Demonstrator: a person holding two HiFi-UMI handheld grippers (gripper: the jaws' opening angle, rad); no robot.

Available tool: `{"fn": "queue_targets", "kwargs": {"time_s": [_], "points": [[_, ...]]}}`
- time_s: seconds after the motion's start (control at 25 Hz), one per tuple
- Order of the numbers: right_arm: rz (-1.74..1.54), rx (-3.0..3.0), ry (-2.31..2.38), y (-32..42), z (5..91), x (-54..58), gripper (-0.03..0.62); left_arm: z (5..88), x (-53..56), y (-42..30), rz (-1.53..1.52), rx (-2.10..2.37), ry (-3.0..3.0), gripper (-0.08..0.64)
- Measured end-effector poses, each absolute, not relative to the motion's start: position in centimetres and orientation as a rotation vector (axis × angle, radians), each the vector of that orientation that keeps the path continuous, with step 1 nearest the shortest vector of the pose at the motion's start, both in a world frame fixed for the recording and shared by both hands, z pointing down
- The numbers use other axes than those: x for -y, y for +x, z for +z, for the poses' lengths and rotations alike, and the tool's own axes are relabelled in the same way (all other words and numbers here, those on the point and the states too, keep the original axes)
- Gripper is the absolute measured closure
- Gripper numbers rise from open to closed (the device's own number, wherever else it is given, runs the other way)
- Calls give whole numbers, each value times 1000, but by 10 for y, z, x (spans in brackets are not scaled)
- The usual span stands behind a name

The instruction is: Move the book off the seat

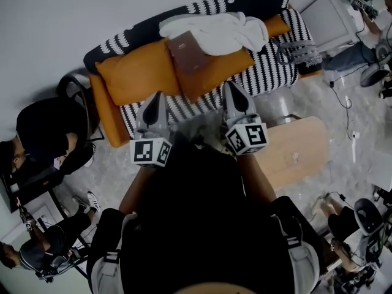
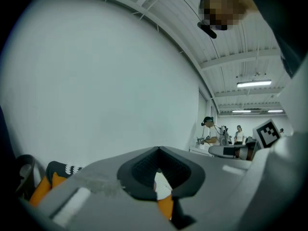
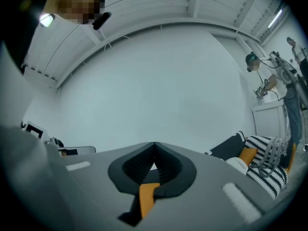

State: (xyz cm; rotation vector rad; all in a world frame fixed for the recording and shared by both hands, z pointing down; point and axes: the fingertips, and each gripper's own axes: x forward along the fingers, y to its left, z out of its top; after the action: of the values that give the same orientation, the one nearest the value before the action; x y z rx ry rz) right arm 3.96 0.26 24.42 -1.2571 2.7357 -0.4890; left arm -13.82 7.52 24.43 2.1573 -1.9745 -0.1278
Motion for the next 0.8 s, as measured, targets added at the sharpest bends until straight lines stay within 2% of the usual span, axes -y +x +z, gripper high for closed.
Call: {"fn": "queue_targets", "kwargs": {"time_s": [0.4, 0.8], "points": [[-541, -2751, -1258, 23, 264, 14, 584, 256, -61, -153, -87, 1969, 2164, 554], [-562, -2801, -1302, 1, 290, 63, 583, 283, 4, -170, -85, 1861, 2165, 554]]}}
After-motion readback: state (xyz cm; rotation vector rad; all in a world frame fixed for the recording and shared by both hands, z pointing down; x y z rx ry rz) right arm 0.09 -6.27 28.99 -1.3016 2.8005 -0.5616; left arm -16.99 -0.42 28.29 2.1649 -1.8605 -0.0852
